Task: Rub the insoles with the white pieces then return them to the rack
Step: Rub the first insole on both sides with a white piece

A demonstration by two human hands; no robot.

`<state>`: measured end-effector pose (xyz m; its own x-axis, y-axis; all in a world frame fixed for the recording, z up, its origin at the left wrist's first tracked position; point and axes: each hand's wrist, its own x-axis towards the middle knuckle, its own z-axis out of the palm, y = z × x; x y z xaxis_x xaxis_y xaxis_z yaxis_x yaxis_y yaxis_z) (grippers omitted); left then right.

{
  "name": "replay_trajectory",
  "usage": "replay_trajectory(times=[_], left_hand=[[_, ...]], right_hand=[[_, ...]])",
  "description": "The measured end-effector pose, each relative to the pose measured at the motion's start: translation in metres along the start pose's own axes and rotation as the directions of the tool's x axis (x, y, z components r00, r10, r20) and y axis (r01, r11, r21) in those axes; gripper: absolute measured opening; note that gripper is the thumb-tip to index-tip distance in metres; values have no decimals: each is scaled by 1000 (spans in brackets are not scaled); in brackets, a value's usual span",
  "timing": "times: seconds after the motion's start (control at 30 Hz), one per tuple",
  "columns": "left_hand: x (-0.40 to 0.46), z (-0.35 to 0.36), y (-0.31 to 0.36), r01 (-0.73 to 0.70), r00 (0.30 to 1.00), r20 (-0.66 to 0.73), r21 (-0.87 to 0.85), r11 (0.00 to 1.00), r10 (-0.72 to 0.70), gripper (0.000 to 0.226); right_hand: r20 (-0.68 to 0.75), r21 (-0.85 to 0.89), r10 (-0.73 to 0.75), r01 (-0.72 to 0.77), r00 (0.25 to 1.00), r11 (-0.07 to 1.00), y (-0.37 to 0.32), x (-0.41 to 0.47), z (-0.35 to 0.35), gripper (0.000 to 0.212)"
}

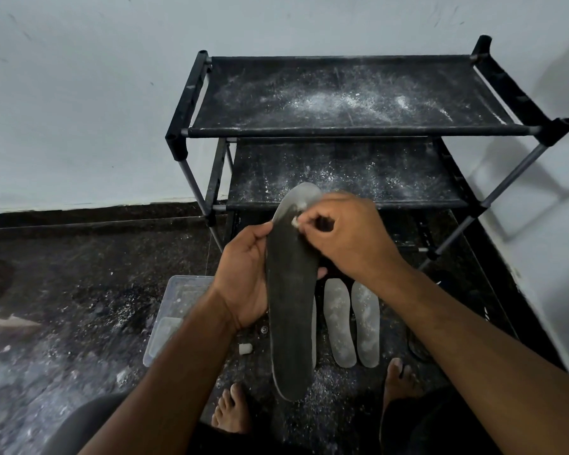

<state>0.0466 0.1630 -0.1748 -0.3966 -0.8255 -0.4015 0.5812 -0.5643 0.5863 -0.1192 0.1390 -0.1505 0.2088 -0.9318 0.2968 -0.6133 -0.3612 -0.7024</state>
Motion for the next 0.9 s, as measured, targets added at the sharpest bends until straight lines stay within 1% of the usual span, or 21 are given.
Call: replay_trajectory(times=[0.03, 0.07, 0.1, 0.2, 0.23, 0.27, 0.3, 0.37, 0.4, 0.43, 0.47, 0.53, 0.57, 0.6, 0.63, 0.67, 0.73, 0.77, 0.8, 0.9], left_hand=[[-1, 1, 1, -6, 1000, 8, -5, 1000, 6, 54], [-1, 3, 1, -10, 1000, 7, -5, 1000, 10, 54], [-1, 3, 1, -12, 1000, 4, -7, 1000, 12, 54], [-1, 3, 0, -13, 999, -39, 10, 1000, 13, 52], [-1, 2, 0, -14, 999, -44, 15, 1000, 15, 52], [0, 1, 0, -15, 999, -45, 20, 1000, 16, 53], [0, 1, 0, -18, 999, -43, 24, 1000, 19, 53], [1, 0, 1, -17, 999, -37, 35, 999, 18, 54], [1, 1, 1, -16, 999, -36, 41, 999, 17, 53], [1, 1, 1, -15, 999, -42, 44, 999, 17, 53], [1, 2, 1, -18, 999, -51, 51, 999, 20, 52], [2, 0, 0, -18, 997, -77, 78, 997, 24, 49], [2, -1, 0, -18, 995, -92, 88, 996, 26, 50], [2, -1, 0, -19, 995, -96, 88, 996, 28, 51], [2, 0, 0, -21, 996, -85, 84, 996, 28, 53], [2, 0, 0, -19, 997, -72, 87, 996, 25, 54], [2, -1, -1, -6, 998, -56, 111, 994, 12, 57], [2, -3, -2, 2, 998, -56, 119, 993, 5, 57], [3, -4, -3, 10, 998, -57, 122, 992, -3, 56], [5, -3, -4, 0, 998, -60, 98, 995, 6, 50]], right_hand=[[-67, -33, -6, 4, 998, 999, 2, 2, -2, 4], [-91, -52, -8, 3, 996, 999, 3, 2, -2, 5], [-59, -54, -8, 5, 998, 999, 2, 0, -1, 5], [186, 60, 19, -31, 982, 998, -4, -6, 4, 2], [210, 69, 15, -30, 978, 997, -3, -5, 4, 1], [176, 31, 3, -8, 984, 999, -1, -3, 3, 2], [107, -27, -10, 13, 994, 1000, 2, -1, 2, 3], [-45, -131, -10, 4, 999, 991, 8, 2, -1, 5], [-85, -154, -10, -3, 996, 988, 9, 2, -1, 6], [-83, -166, -21, 7, 996, 986, 8, 0, 2, 6], [-39, -163, -41, 34, 998, 986, 6, -2, 6, 6], [95, -114, -91, 102, 991, 988, 0, -8, 15, 5], [131, -96, -106, 119, 986, 988, -1, -9, 16, 5], [129, -96, -101, 114, 986, 989, -1, -7, 15, 5], [87, -102, -78, 87, 993, 991, 2, -4, 11, 6], [5, -109, -47, 47, 999, 993, 6, -1, 6, 6], [-176, -126, -1, -22, 984, 992, 12, 3, -3, 7], [-207, -127, 13, -40, 978, 991, 12, 3, -4, 8], [-184, -129, 14, -38, 983, 991, 9, 0, -2, 8], [19, -78, -79, 80, 997, 994, -2, -8, 12, 5]])
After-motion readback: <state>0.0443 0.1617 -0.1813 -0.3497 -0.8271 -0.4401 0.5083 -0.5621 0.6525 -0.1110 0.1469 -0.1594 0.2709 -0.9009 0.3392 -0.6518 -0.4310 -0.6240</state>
